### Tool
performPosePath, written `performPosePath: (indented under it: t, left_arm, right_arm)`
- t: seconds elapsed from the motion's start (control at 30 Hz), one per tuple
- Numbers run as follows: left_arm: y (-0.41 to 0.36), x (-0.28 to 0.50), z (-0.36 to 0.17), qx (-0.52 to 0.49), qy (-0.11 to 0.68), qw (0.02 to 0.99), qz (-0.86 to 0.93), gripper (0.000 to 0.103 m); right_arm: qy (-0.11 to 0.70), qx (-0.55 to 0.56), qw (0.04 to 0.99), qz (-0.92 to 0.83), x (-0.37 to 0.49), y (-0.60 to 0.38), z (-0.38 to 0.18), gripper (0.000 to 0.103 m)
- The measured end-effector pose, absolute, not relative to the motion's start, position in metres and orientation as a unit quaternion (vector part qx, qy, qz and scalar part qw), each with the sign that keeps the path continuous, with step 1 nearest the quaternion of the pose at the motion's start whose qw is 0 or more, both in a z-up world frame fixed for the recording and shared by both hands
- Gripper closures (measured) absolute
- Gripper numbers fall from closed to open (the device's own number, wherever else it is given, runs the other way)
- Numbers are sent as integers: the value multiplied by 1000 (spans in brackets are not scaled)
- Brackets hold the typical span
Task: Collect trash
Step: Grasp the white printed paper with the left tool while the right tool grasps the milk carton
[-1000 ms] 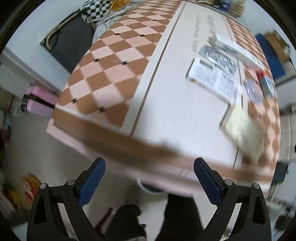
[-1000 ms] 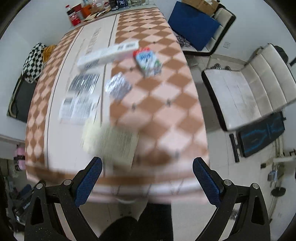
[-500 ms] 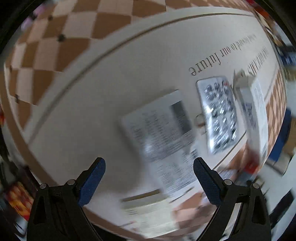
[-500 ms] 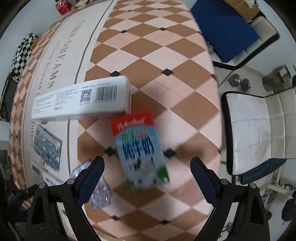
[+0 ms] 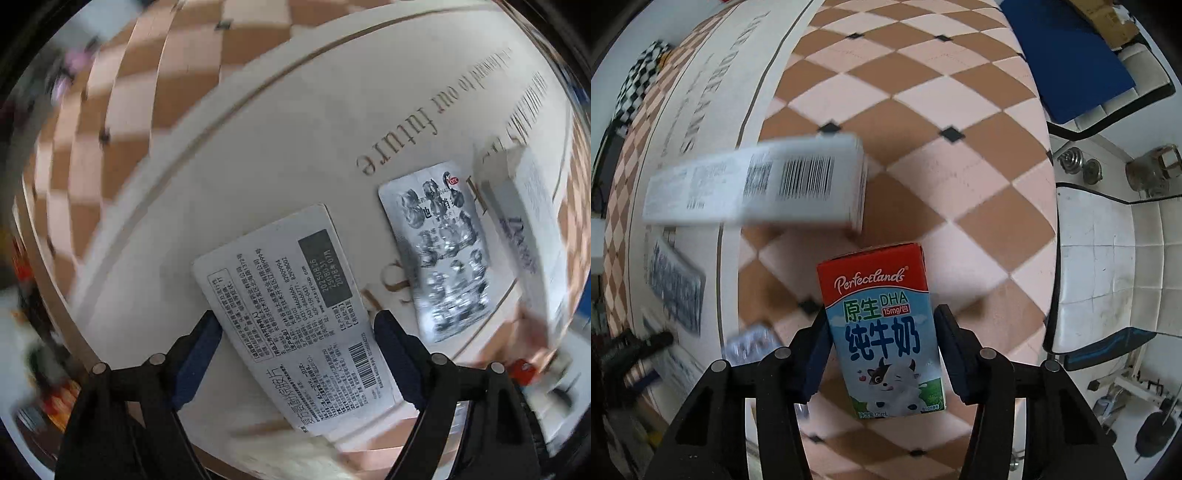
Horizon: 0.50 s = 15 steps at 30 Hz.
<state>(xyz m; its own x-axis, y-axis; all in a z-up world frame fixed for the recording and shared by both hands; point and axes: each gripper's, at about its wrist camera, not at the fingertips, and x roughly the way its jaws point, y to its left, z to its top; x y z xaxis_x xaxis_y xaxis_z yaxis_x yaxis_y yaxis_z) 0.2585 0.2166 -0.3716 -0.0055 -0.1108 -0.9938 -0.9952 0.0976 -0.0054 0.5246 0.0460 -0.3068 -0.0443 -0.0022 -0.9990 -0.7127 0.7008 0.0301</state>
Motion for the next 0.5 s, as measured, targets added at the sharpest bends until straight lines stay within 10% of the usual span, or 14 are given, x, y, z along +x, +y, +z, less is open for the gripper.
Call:
performPosePath:
  t: [0.5]
  left_arm:
    - [244,205,-383,-459,578,514,437,16]
  right_arm:
    - [685,-298,609,266,496,6,-322,43]
